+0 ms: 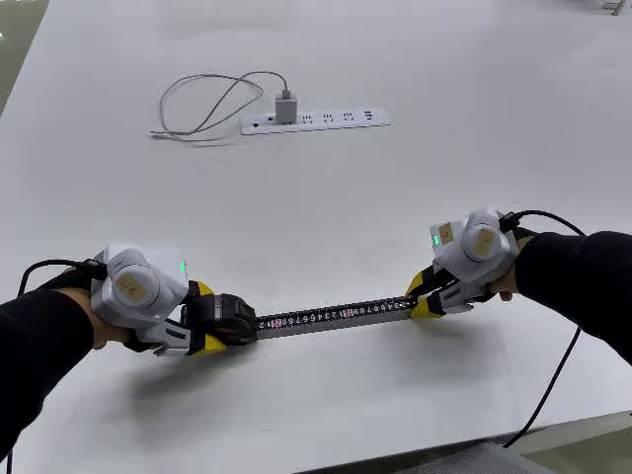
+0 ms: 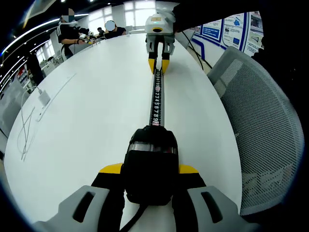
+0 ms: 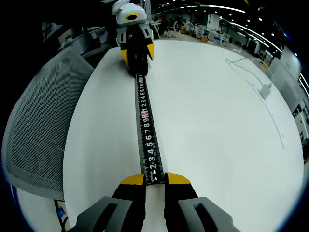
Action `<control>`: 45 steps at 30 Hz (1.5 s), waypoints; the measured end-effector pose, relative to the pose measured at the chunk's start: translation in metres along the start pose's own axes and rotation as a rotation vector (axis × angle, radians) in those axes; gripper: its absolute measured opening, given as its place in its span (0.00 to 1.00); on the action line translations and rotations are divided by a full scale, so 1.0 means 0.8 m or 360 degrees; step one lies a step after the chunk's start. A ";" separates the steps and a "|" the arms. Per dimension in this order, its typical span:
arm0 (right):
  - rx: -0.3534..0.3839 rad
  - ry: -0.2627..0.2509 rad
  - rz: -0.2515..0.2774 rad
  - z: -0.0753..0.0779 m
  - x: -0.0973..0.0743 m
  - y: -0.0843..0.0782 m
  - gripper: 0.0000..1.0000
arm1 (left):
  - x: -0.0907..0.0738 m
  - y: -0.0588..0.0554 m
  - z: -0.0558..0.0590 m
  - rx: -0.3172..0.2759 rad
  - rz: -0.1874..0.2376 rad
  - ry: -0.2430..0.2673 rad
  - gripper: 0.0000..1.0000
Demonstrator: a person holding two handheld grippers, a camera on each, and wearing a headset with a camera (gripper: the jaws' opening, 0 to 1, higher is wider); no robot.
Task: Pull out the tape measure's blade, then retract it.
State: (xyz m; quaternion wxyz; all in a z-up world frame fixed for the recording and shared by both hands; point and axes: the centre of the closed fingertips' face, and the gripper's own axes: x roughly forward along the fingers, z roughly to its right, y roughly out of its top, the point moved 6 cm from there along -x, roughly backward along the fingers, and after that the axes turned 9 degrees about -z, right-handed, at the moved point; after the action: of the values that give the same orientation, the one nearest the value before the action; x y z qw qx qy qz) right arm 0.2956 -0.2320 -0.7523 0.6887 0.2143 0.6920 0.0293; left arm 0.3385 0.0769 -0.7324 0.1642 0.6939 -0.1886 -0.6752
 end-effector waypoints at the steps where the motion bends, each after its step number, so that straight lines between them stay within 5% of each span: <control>1: 0.0001 0.0001 0.0000 0.000 0.000 0.000 0.10 | 0.000 0.000 0.000 0.0000 0.0000 0.0001 0.33; 45: -0.0020 -0.0012 -0.0053 0.000 -0.007 -0.013 0.11 | 0.000 0.000 0.000 -0.0046 0.0005 -0.0001 0.33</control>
State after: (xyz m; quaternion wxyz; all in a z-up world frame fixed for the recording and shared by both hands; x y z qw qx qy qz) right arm 0.2925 -0.2430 -0.7506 0.6932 0.1985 0.6926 0.0212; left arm 0.3382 0.0770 -0.7323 0.1753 0.6909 -0.1800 -0.6779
